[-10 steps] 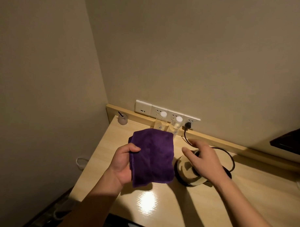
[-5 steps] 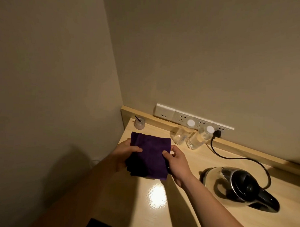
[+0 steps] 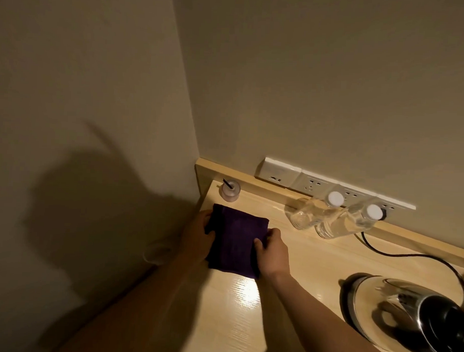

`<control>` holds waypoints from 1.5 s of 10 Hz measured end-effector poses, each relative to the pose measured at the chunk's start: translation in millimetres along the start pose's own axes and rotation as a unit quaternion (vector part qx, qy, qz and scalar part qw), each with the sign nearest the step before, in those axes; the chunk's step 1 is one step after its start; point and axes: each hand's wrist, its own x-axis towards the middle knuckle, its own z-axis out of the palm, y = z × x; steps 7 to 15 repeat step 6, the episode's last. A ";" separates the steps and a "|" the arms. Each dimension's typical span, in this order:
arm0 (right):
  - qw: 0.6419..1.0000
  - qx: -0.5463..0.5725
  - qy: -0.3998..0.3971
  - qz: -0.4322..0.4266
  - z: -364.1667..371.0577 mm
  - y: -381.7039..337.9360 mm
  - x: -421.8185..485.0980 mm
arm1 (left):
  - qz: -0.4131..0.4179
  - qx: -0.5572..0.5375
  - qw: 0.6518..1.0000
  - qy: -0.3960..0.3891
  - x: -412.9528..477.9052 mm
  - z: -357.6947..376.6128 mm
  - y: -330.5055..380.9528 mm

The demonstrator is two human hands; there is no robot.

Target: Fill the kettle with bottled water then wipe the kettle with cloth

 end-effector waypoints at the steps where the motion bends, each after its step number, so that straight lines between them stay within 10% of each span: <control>1: 0.987 -0.140 0.034 -0.071 -0.6 8.4 -9.6 | 0.031 0.109 0.993 0.041 -6.3 5.0 -9.9; 3: 0.891 -0.383 -0.041 -0.241 -2.3 25.4 -7.7 | 0.250 0.395 0.884 0.000 -7.6 28.6 -26.3; 4: 0.869 -0.433 -0.089 -0.223 4.6 34.2 -4.2 | 0.232 0.430 0.872 -0.038 -3.4 38.5 -43.4; 15: 0.867 -0.435 -0.085 -0.226 -3.6 22.7 -13.2 | 0.250 0.457 0.854 0.006 -9.6 31.8 -33.3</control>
